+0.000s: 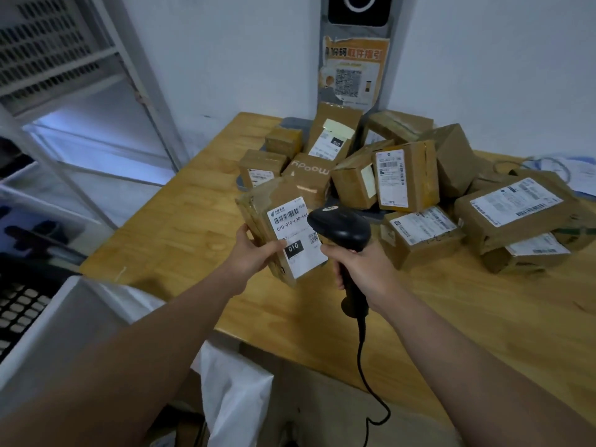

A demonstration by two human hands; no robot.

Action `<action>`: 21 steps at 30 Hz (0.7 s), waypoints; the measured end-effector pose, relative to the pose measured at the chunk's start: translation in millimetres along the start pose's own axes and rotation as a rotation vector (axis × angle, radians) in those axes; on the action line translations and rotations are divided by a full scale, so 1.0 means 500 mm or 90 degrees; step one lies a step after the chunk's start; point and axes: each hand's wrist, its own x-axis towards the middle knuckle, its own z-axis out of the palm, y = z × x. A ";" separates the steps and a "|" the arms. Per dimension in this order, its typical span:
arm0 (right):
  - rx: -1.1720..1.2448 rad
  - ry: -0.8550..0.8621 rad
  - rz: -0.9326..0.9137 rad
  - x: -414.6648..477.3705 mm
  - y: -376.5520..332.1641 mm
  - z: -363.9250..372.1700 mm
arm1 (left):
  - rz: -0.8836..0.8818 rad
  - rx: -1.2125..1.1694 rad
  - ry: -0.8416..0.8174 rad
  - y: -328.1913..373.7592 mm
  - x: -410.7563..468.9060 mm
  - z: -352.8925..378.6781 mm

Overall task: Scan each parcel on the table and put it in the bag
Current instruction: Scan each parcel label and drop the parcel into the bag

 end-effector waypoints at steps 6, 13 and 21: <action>0.019 -0.109 0.019 -0.041 0.048 0.067 | -0.006 -0.029 0.147 -0.065 -0.156 -0.127; -0.038 -0.223 0.056 -0.116 0.125 0.185 | -0.008 0.040 0.354 -0.184 -0.349 -0.268; -0.273 -0.251 0.109 -0.184 0.280 0.294 | -0.098 0.253 0.369 -0.292 -0.432 -0.415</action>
